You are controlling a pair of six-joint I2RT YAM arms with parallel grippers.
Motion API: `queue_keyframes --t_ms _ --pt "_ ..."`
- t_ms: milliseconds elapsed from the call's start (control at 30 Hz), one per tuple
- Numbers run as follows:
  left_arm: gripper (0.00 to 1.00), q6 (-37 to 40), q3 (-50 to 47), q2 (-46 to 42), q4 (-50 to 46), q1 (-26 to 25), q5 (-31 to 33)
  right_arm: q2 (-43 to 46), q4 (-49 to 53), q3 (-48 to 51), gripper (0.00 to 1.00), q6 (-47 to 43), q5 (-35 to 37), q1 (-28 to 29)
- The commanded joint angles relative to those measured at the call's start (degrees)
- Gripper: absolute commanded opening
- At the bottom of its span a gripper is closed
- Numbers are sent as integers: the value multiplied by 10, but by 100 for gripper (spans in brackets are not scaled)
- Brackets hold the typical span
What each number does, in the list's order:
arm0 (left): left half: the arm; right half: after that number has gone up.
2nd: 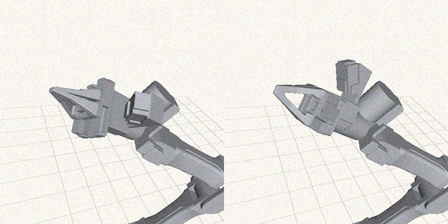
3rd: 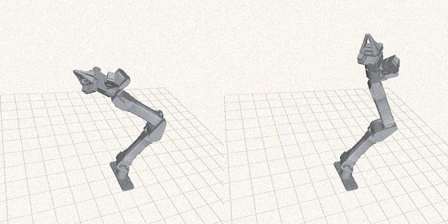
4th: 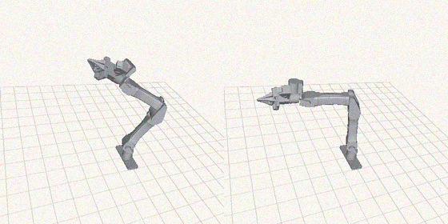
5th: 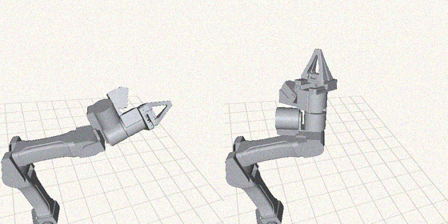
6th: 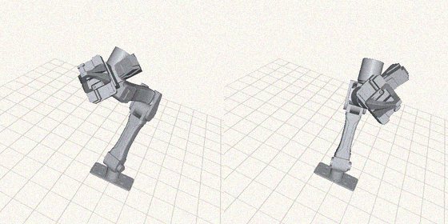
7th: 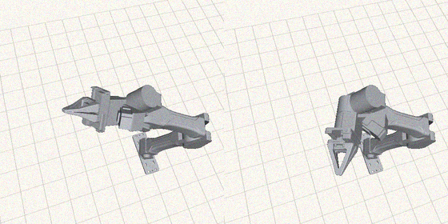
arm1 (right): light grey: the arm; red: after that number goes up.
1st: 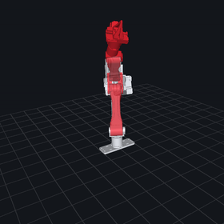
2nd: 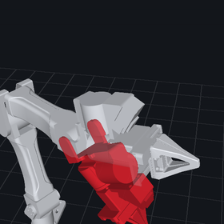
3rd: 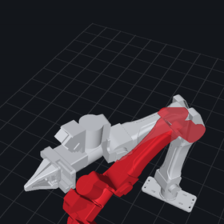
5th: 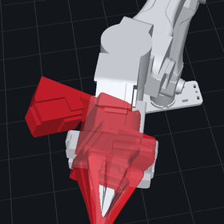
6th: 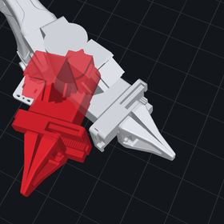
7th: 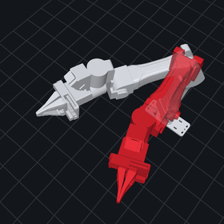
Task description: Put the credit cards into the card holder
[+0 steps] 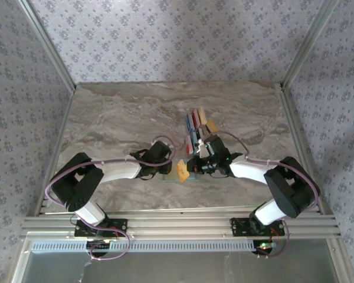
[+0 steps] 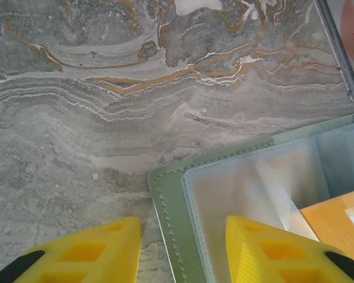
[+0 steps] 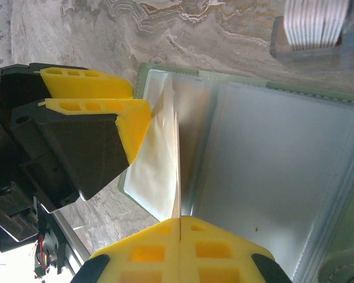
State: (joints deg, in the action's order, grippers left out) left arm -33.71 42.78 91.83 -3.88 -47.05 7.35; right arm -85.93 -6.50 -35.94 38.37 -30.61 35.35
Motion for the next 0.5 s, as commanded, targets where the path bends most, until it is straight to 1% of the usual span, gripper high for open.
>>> queue_keyframes --t_ms 0,233,333,467 --pt "40 -6 -10 12 1 -7 1 -5 -3 -13 0 8 -15 2" --pt "38 -8 -17 12 6 -16 2 -24 -15 -21 0 19 -12 3" --pt "38 -14 -27 10 14 -19 1 -22 -21 -22 0 24 5 6" --pt "38 -17 -36 6 21 -25 1 -20 -17 -22 0 22 46 18"
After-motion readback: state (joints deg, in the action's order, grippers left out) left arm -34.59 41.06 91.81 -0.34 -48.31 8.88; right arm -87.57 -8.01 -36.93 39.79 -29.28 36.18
